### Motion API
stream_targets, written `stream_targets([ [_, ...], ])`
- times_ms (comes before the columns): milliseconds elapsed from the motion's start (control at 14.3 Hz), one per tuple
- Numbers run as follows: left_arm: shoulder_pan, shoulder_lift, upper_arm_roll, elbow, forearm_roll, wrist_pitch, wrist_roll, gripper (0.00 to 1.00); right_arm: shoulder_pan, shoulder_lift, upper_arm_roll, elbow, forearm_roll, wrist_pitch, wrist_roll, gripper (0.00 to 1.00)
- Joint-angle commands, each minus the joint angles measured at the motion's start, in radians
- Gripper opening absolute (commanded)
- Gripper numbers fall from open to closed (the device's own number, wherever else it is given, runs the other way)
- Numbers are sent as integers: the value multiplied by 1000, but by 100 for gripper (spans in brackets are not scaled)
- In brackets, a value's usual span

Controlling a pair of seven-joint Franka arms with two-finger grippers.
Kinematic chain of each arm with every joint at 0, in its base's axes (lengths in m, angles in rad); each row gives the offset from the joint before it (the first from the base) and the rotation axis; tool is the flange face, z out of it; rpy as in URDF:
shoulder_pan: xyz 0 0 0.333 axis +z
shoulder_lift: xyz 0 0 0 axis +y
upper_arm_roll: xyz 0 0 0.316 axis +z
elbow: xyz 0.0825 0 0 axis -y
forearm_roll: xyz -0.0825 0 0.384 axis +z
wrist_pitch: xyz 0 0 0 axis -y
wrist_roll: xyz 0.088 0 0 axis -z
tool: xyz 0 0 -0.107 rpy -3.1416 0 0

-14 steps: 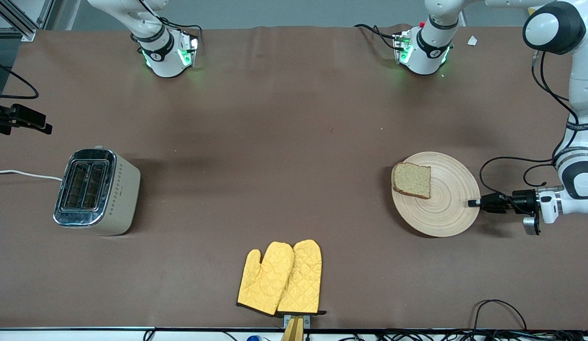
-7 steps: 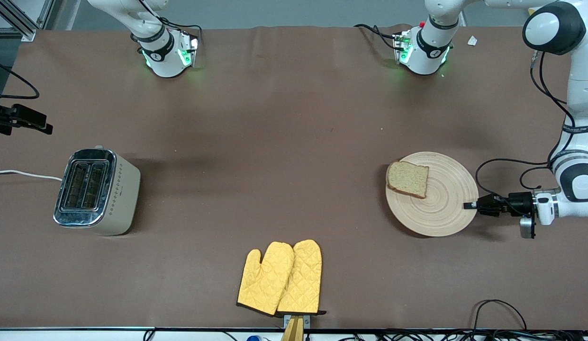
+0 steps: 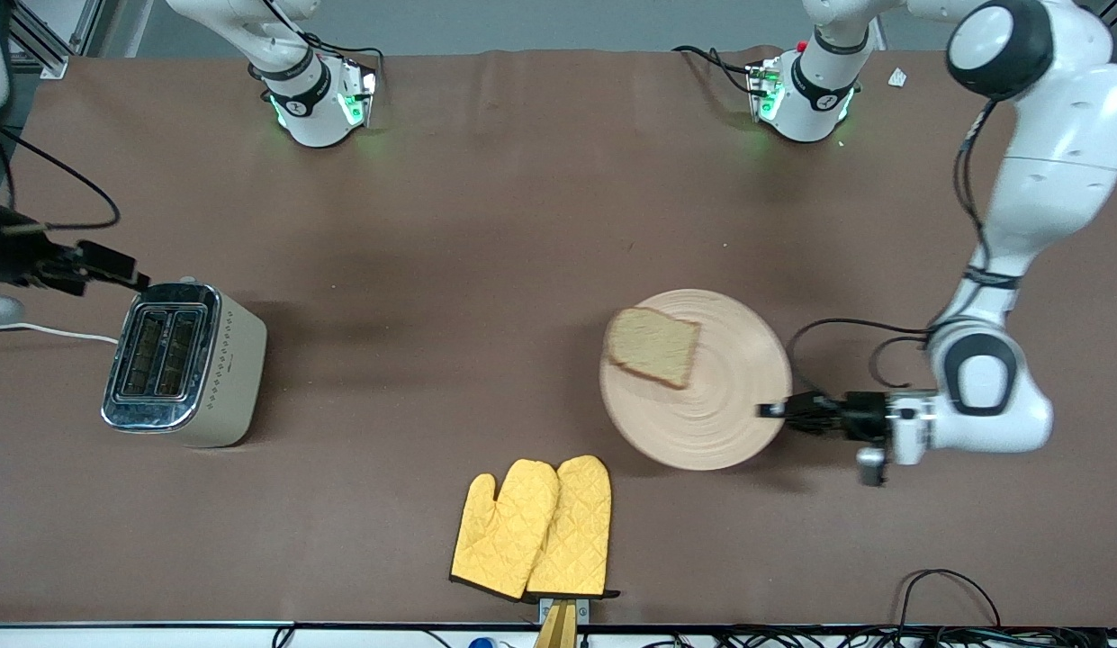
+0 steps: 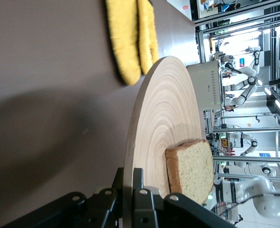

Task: Move plate and put bread in toaster
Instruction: 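Push the plate with the left gripper toward the toaster while the right gripper approaches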

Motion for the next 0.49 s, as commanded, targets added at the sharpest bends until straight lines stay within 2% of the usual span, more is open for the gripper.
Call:
stream_targets([
  [0, -166, -6, 3, -3, -140, 164, -45, 0, -4, -9, 9, -96, 35, 93, 12, 100],
  [140, -309, -3, 4, -3, -191, 335, -132, 0, 6, -7, 11, -162, 62, 168, 38, 100],
  [279, -447, 12, 6, -2, -237, 492, -241, 0, 35, -6, 11, -244, 131, 266, 45, 100],
  [419, -556, 55, 9, 22, -256, 594, -299, 0, 65, -7, 11, -348, 182, 366, 61, 100],
])
